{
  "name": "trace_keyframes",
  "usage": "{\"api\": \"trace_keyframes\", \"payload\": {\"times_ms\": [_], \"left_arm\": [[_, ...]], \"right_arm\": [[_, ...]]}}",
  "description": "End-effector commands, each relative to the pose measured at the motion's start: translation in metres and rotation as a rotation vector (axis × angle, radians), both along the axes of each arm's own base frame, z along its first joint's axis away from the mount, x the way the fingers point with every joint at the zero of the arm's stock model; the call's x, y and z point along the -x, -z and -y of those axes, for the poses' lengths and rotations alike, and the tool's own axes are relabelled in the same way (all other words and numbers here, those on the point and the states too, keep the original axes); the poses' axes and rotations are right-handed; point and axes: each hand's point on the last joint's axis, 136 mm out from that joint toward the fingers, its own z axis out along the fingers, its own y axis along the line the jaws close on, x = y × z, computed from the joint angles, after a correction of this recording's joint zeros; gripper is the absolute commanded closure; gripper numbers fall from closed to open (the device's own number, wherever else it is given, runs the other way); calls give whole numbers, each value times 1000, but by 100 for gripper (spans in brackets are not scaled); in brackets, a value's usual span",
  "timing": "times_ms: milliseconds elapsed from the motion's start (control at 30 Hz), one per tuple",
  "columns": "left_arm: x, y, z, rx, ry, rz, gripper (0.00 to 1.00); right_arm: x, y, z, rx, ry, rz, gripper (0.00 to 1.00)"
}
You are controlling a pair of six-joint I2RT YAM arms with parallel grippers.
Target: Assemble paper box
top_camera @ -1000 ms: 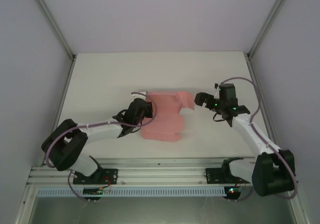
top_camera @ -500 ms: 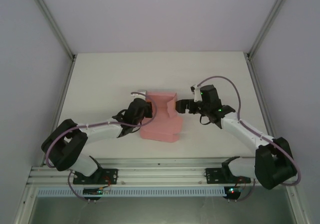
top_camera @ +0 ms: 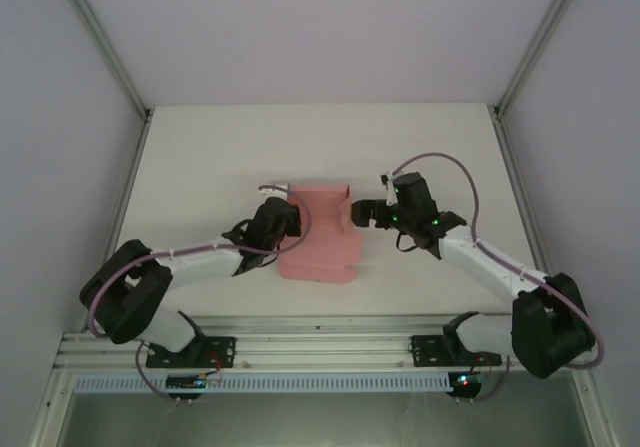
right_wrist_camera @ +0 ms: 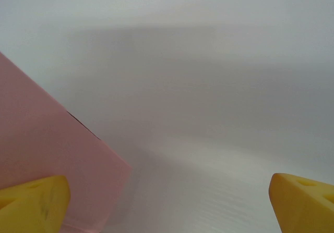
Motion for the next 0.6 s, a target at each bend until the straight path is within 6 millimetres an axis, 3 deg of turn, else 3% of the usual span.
{"api": "trace_keyframes", "payload": {"times_ms": [0, 133, 267, 367, 567], "left_arm": [[-2, -24, 2, 34, -4, 58, 100], [-1, -23, 6, 36, 14, 56, 100], [-1, -24, 9, 40, 32, 58, 100], [-1, -24, 12, 41, 43, 57, 100], [-1, -24, 15, 41, 58, 55, 100]], "right_arm": [[15, -6, 33, 55, 94, -81, 3], [26, -14, 37, 47, 47, -68, 6], [29, -32, 14, -65, -87, -6, 16], [27, -45, -3, -121, -182, 41, 17], [11, -50, -19, -118, -259, 55, 26]]}}
